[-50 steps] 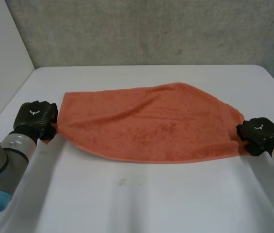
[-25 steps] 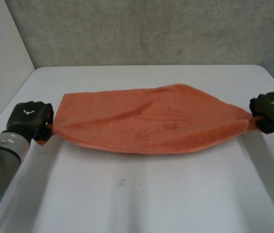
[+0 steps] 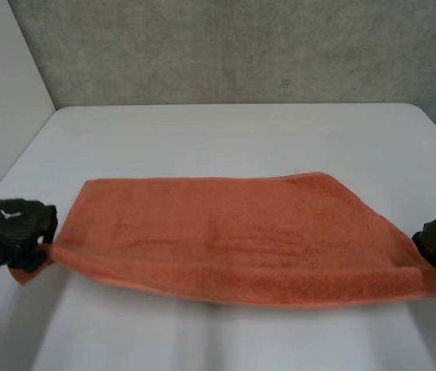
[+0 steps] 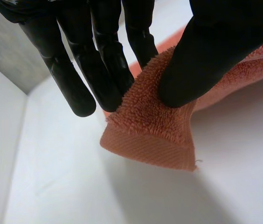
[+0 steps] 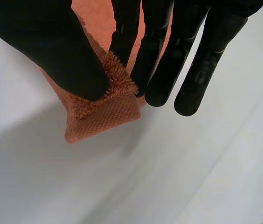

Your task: Fold the laundry

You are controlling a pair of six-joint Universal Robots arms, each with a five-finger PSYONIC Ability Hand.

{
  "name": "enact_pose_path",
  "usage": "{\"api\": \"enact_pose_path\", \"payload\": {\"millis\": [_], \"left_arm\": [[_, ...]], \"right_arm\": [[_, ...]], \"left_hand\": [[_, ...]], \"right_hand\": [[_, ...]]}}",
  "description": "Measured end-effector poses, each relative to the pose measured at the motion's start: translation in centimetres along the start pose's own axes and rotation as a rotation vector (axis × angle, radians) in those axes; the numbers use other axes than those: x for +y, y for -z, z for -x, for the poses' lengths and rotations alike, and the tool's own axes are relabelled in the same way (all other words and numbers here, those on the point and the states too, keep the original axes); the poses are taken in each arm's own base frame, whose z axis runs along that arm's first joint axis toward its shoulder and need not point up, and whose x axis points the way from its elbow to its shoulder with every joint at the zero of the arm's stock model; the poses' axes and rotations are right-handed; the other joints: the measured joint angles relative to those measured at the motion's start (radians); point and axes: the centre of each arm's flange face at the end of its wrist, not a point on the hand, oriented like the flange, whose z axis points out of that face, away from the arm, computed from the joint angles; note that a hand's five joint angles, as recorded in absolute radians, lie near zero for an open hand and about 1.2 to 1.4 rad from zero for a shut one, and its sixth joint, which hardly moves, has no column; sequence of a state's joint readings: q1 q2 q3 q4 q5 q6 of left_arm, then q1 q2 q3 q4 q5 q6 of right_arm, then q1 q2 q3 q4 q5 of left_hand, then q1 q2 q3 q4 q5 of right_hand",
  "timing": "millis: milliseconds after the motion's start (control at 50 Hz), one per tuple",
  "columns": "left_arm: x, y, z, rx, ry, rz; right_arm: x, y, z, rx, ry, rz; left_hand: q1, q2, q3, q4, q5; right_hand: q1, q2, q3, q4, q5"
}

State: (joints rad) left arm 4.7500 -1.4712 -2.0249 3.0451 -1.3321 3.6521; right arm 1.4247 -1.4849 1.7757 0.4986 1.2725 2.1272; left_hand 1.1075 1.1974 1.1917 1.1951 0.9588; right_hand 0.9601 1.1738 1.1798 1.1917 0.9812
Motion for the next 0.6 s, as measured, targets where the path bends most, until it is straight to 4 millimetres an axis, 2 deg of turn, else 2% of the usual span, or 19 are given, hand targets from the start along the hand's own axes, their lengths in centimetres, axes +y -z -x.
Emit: {"api": "enact_pose_path", "payload": {"millis": [20,40,120,140,200,220,300,360,380,440,460,480,520,560,600], "left_arm": [[0.5,-0.8,-0.1,0.012,-0.004,0.019],[0.5,-0.8,-0.1,0.012,-0.004,0.019],[1.6,-4.1,-0.2,0.043,-0.015,0.059],[1.2,-5.3,-0.1,0.043,-0.023,0.047],[-0.1,-7.1,0.2,0.034,-0.042,0.007],[-1.6,-8.1,0.5,0.019,-0.058,-0.039],[-6.2,-9.8,1.5,-0.044,-0.093,-0.177],[-11.6,-10.7,2.3,-0.116,-0.116,-0.337],[-12.6,-10.7,2.4,-0.132,-0.118,-0.369],[-18.7,-9.7,4.5,-0.258,-0.119,-0.603],[-20.2,-9.2,5.1,-0.294,-0.117,-0.667],[-23.2,-7.9,6.5,-0.369,-0.11,-0.806],[-24.7,-6.9,7.3,-0.411,-0.105,-0.885],[-27.0,-5.0,8.4,-0.472,-0.087,-1.019],[-27.5,-4.4,8.7,-0.482,-0.077,-1.056]], "right_arm": [[0.2,-0.6,0.1,-0.004,0.0,0.004],[0.2,-0.6,0.1,-0.004,0.0,0.004],[0.6,-3.3,-0.6,0.017,-0.022,0.011],[0.1,-4.2,-1.3,0.043,-0.031,-0.003],[-1.3,-5.1,-2.4,0.092,-0.043,-0.047],[-3.4,-5.7,-3.8,0.154,-0.055,-0.112],[-7.8,-5.5,-6.8,0.283,-0.078,-0.268],[-12.6,-3.8,-10.4,0.442,-0.111,-0.473],[-13.6,-3.2,-11.3,0.478,-0.119,-0.52],[-16.7,-0.8,-14.1,0.603,-0.151,-0.696],[-17.9,0.5,-15.2,0.654,-0.164,-0.774],[-19.3,2.3,-16.6,0.72,-0.183,-0.884],[-20.1,3.5,-17.3,0.757,-0.193,-0.952],[-21.1,5.7,-18.1,0.81,-0.206,-1.063],[-21.2,6.3,-18.2,0.819,-0.209,-1.092]], "left_hand": [[0.0,0.0,0.0,0.0,0.0],[0.0,0.0,0.0,0.0,0.0],[0.0,0.0,0.002,0.0,0.0],[0.0,0.001,0.002,0.0,0.0],[0.0,0.001,0.002,0.0,0.0],[0.0,0.001,0.002,0.0,0.0],[0.0,0.001,0.002,0.0,0.0],[0.0,0.001,0.002,0.0,0.0],[0.0,0.001,0.002,0.0,0.0],[0.0,0.001,0.002,0.0,0.0],[0.0,0.001,0.002,0.0,0.0],[0.0,0.001,0.002,0.0,0.0],[0.0,0.001,0.002,0.0,0.0],[0.0,0.001,0.002,0.0,0.0],[0.0,0.001,0.002,0.0,0.0]], "right_hand": [[0.0,0.0,0.0,0.0,0.0],[0.0,0.0,0.0,0.0,0.0],[0.0,0.0,0.0,0.0,0.001],[0.0,0.0,0.0,0.0,0.001],[0.0,0.0,0.0,0.0,0.001],[0.0,0.0,0.0,0.0,0.001],[0.0,0.0,0.001,0.0,0.001],[0.0,0.0,0.002,0.0,0.001],[0.0,0.0,0.002,0.0,0.001],[0.0,0.004,0.003,0.0,0.001],[0.0,0.004,0.003,0.0,0.001],[0.0,0.004,0.003,0.0,0.001],[0.0,0.004,0.003,0.0,0.001],[0.0,0.004,0.003,0.0,0.001],[0.0,0.004,0.003,0.0,0.002]]}}
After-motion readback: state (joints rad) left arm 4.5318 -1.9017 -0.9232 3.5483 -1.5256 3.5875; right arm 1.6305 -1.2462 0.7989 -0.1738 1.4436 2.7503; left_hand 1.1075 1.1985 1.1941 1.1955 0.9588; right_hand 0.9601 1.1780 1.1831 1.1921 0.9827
